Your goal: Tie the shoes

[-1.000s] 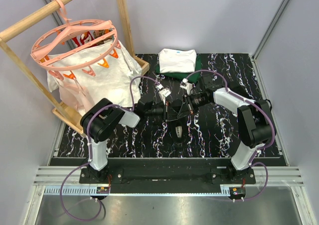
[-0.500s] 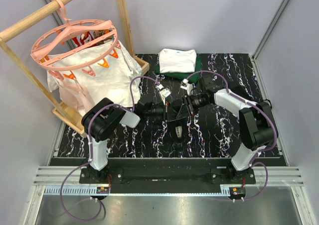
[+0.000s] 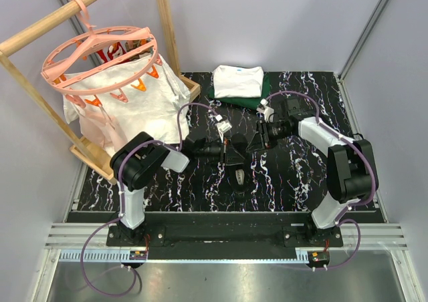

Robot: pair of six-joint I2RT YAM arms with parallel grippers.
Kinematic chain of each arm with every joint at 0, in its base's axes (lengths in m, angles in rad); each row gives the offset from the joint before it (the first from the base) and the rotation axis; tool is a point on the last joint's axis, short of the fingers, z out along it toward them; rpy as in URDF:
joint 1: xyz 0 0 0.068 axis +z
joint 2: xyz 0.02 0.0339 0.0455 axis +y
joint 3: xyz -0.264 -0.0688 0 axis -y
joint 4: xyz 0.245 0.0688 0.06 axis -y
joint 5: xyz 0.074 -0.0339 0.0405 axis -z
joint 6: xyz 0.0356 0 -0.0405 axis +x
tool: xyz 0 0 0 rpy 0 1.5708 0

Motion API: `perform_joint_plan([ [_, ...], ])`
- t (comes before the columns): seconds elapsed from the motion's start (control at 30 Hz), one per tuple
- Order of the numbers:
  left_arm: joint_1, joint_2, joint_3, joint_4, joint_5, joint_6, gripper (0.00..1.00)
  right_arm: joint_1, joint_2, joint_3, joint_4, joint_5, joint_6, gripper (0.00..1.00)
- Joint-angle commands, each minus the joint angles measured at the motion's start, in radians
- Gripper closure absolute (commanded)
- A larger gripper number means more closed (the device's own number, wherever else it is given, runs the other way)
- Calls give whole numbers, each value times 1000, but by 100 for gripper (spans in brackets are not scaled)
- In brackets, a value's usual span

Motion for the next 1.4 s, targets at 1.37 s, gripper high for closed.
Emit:
perform_joint_plan([
  [1.37, 21, 5, 25, 38, 2, 7, 99, -22, 176, 25, -77, -278, 54, 88],
])
